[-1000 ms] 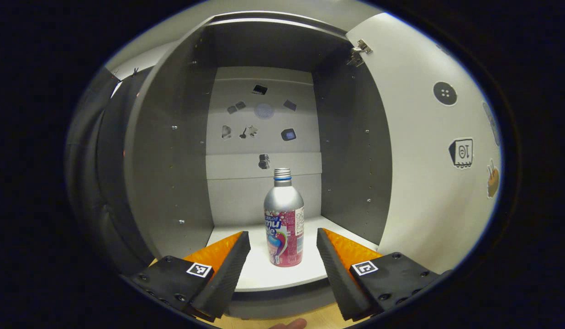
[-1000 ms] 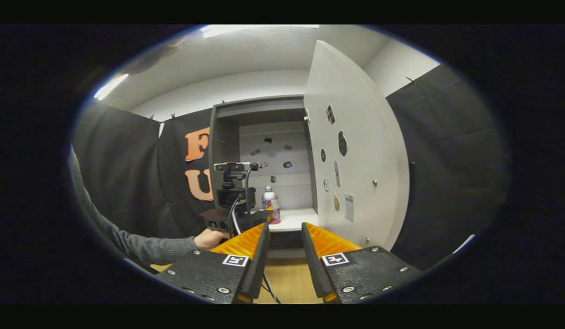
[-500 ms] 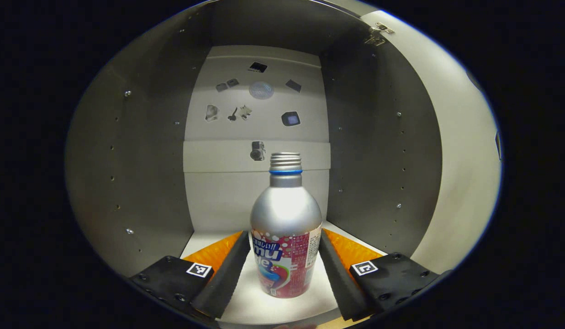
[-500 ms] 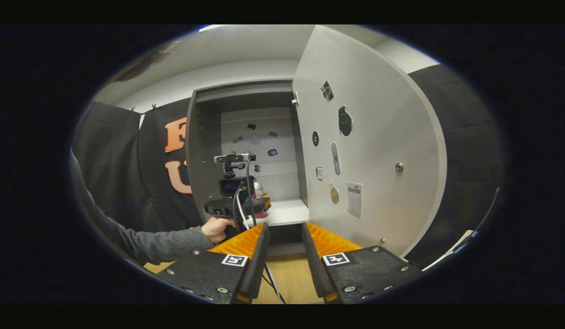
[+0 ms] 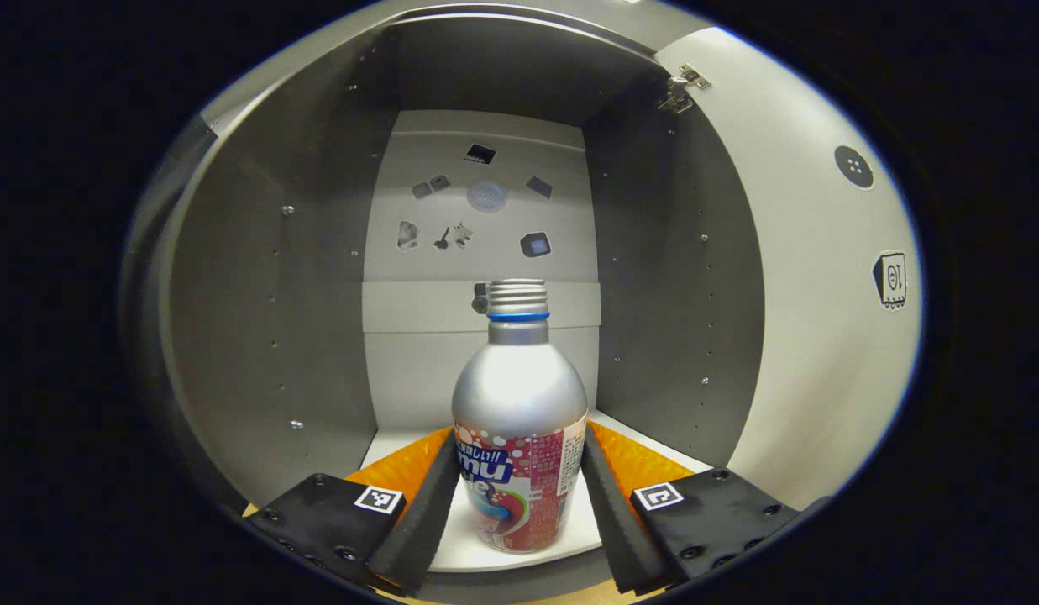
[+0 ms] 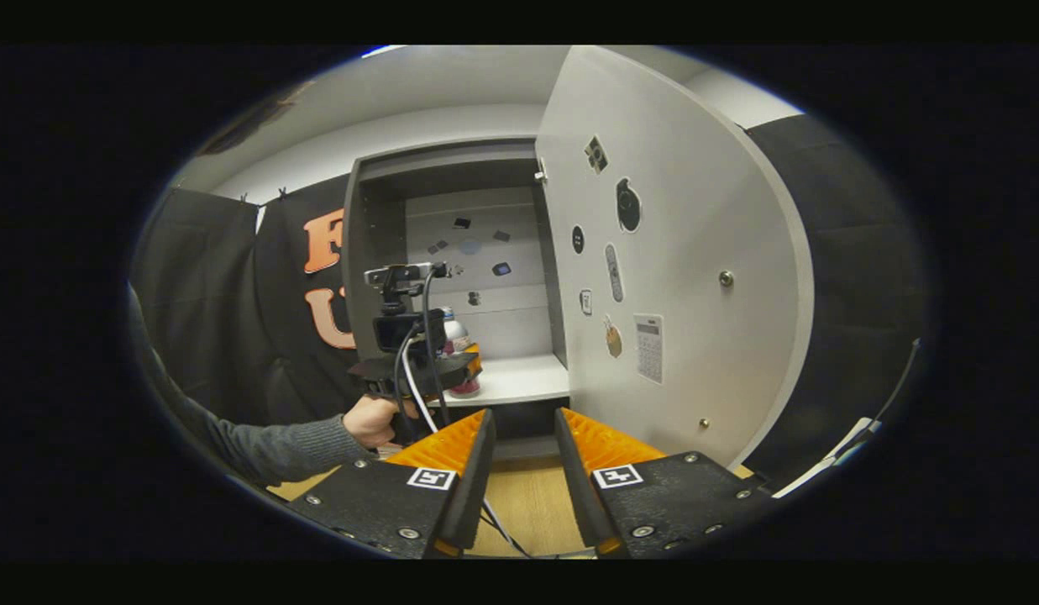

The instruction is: Open the cabinet door with the right hand, grasp the bottle in the cabinet with the left hand and place it on the coaster, then close the cabinet door with the right hand.

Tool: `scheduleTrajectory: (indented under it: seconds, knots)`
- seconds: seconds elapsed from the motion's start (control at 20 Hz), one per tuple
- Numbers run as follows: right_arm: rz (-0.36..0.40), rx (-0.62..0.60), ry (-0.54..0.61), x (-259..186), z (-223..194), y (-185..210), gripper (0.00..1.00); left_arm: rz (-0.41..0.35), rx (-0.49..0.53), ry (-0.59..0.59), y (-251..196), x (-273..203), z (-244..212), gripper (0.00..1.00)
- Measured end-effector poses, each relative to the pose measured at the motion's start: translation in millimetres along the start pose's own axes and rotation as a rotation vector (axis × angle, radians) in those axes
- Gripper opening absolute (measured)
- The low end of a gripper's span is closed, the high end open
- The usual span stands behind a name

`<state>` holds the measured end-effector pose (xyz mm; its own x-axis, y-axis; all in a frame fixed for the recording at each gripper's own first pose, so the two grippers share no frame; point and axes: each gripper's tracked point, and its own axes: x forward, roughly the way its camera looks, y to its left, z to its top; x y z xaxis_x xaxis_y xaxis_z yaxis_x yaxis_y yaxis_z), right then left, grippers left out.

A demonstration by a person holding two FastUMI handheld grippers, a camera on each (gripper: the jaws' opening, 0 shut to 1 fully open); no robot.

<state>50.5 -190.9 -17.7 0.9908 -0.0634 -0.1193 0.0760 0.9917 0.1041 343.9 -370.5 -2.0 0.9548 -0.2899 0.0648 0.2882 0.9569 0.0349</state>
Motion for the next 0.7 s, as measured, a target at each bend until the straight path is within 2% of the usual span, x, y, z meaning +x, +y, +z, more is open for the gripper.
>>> scheduleTrajectory:
  seconds: [0.2, 0.35, 0.55, 0.7]
  knots:
    - [0.032, 0.022, 0.017, -15.9, -8.4, -0.1, 0.45, 0.024, 0.043, -0.008, 11.4, -60.0, -8.8, 0.86]
    - [0.054, 0.027, 0.052, -30.0, -20.7, 1.2, 0.45, 0.075, 0.053, 0.014, 27.7, -108.0, -24.0, 0.86]
    - [0.092, 0.046, 0.105, -48.0, -44.7, 9.0, 0.46, 0.111, 0.064, 0.077, 42.8, -163.7, -71.7, 0.85]
    - [0.111, 0.045, 0.173, -56.3, -69.7, 16.6, 0.47, 0.145, 0.088, 0.164, 57.5, -203.4, -129.1, 0.85]
